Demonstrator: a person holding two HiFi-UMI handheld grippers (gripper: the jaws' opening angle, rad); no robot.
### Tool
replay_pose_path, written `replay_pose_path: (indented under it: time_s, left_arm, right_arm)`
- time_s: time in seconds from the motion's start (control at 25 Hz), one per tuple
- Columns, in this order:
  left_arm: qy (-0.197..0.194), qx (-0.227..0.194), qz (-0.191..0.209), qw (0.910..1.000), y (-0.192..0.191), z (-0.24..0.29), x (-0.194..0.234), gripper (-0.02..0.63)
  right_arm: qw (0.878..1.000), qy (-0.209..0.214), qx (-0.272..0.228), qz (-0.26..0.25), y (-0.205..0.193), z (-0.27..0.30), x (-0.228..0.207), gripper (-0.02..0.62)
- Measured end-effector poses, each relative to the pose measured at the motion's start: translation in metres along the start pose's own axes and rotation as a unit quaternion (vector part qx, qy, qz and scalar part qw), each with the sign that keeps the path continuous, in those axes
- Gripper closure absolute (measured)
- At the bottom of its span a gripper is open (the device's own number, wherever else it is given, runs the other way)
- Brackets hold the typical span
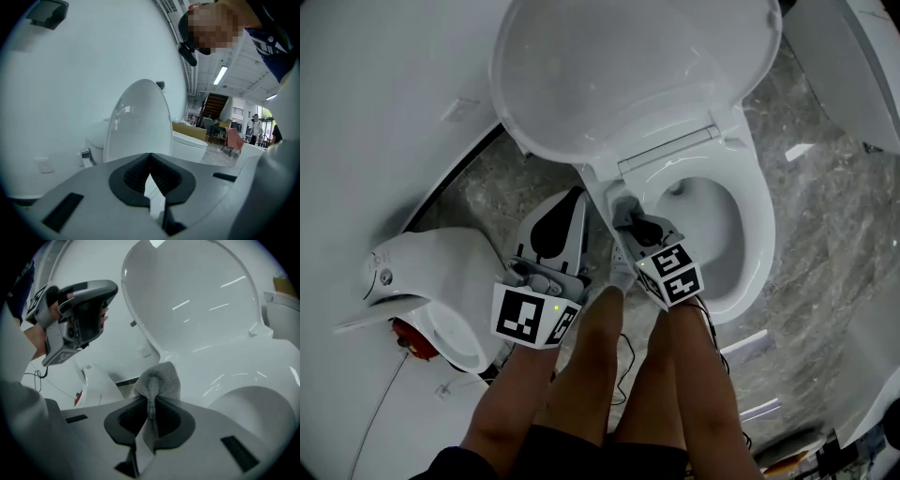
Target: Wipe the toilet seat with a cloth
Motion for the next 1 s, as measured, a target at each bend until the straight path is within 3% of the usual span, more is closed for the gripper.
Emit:
replay_pose_path:
  time_s: [0.28,0.48,0.8,1.0]
  left_arm:
    - [-0.009,-0.003,-0.001,1.0,0.003,0.007,-0.003,0.594]
    - [-0.016,-0.004,0.004,0.9998,0.009,0.008,-0.005,0.594]
    - [-0.021,0.0,0.01,0.9997,0.012,0.006,-0.008,0.594]
    - [-0.026,0.001,0.015,0.9996,0.013,0.005,-0.015,0.594]
  right_arm:
    - [0.993,0.042,0.106,-0.001,-0.089,-0.045,0.042,0.543]
    - [0.989,0.032,0.115,0.082,-0.131,-0.076,0.037,0.543]
    - [0.989,-0.026,0.059,0.132,-0.083,-0.036,-0.021,0.542]
    - [0.986,-0.027,0.039,0.157,-0.07,-0.027,-0.033,0.543]
Point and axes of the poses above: the fingertips, and each gripper's own axes: z forward along the fingers, x to its left, y out of its top, the point moved 3 cm from there along -z, backward along the fingers, and after that the axes turned 2 degrees about x, right-handed, at the moved point
